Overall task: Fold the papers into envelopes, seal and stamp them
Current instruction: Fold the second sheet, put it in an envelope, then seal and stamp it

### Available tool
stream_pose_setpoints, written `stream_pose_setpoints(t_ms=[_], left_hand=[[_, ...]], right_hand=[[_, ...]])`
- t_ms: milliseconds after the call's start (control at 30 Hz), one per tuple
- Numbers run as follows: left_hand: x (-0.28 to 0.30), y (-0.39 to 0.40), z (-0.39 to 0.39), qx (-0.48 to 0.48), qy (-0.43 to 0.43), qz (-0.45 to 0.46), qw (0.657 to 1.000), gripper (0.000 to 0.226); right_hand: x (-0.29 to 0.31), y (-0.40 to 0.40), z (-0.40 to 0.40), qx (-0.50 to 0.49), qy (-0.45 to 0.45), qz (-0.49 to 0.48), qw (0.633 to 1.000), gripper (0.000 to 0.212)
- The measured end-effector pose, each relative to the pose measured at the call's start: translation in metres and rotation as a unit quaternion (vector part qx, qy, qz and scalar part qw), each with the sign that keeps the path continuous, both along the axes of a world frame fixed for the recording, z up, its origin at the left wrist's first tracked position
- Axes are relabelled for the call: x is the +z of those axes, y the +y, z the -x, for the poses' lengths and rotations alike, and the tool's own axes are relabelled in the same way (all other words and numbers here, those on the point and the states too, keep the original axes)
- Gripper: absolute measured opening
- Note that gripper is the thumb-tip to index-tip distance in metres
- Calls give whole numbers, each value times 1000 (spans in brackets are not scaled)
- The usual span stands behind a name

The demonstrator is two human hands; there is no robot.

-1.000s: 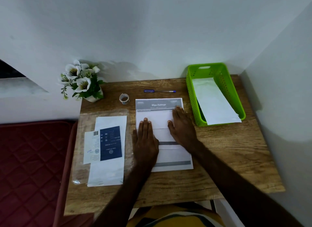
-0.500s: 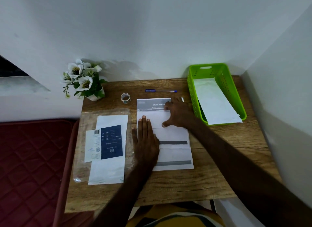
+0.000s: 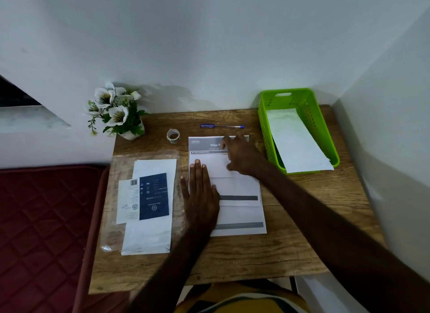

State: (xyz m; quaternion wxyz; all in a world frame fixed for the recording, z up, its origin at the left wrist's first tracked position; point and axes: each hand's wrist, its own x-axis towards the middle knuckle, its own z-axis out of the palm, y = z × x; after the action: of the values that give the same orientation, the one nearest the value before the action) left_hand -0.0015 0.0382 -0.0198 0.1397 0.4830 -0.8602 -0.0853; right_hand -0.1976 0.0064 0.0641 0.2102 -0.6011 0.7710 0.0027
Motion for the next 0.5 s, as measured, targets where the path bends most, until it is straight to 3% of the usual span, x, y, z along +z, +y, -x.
stream_pose_setpoints(t_ms=[300, 400, 500], left_hand=[[-5, -1, 0, -4, 1, 5, 1000, 64], [-5, -1, 0, -6, 0, 1, 1000, 64], [-5, -2, 0, -8, -2, 0, 1000, 63]], right_hand=[[-3, 6, 2, 3, 42, -36, 998, 91], [-1, 4, 4, 10, 22, -55, 998, 93], [2, 2, 4, 14, 6, -40, 999, 80]])
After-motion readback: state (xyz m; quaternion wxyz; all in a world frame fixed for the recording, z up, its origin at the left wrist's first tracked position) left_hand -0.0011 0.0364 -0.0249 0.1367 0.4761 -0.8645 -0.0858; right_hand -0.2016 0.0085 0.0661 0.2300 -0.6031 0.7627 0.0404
